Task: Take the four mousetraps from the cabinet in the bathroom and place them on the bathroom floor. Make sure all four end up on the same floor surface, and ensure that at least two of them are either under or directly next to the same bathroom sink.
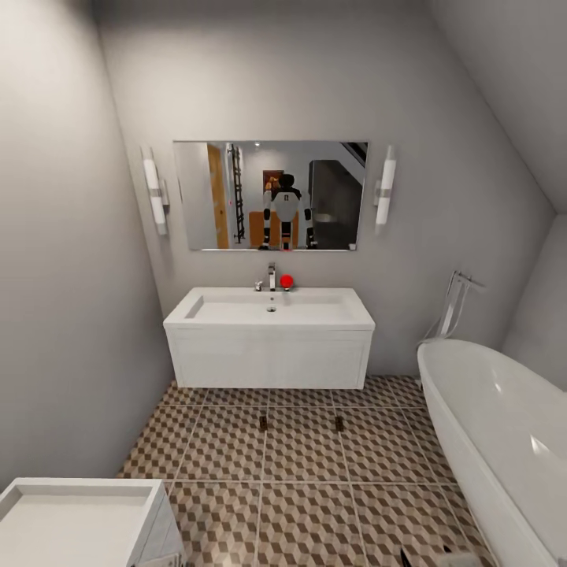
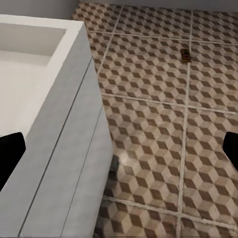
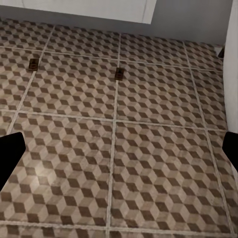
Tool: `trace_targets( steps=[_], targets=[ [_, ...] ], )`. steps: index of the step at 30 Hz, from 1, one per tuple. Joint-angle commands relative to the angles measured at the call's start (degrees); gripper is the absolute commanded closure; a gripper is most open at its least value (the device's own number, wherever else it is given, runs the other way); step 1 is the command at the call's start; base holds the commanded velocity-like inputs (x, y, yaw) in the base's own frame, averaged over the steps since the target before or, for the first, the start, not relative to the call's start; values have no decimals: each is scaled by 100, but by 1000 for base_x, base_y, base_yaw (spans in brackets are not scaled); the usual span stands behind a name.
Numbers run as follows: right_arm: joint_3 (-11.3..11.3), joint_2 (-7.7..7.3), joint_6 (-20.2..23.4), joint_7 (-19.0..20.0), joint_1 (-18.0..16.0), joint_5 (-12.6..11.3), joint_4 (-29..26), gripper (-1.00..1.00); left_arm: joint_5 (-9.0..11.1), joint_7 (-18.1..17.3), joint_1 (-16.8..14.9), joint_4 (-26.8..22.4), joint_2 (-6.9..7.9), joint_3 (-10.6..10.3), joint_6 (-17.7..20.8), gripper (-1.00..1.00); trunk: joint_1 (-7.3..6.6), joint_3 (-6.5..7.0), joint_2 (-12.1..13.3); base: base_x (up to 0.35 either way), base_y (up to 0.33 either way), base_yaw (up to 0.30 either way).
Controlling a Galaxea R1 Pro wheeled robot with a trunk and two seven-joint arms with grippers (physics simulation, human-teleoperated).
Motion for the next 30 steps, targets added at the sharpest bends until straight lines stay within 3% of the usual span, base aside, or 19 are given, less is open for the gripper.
trace_targets(
  steps=[1, 30],
  targets=[
    [23, 2, -33, 50, -1, -64, 22, -100, 43, -22, -7, 24, -3, -5, -26, -100, 3, -2, -5, 0, 0, 0],
    [32, 62, -37, -36, 27, -66, 22, -100, 37, -45, 122, 31, -44, -13, 6, -100, 3, -2, -5, 0, 0, -21]
  ],
)
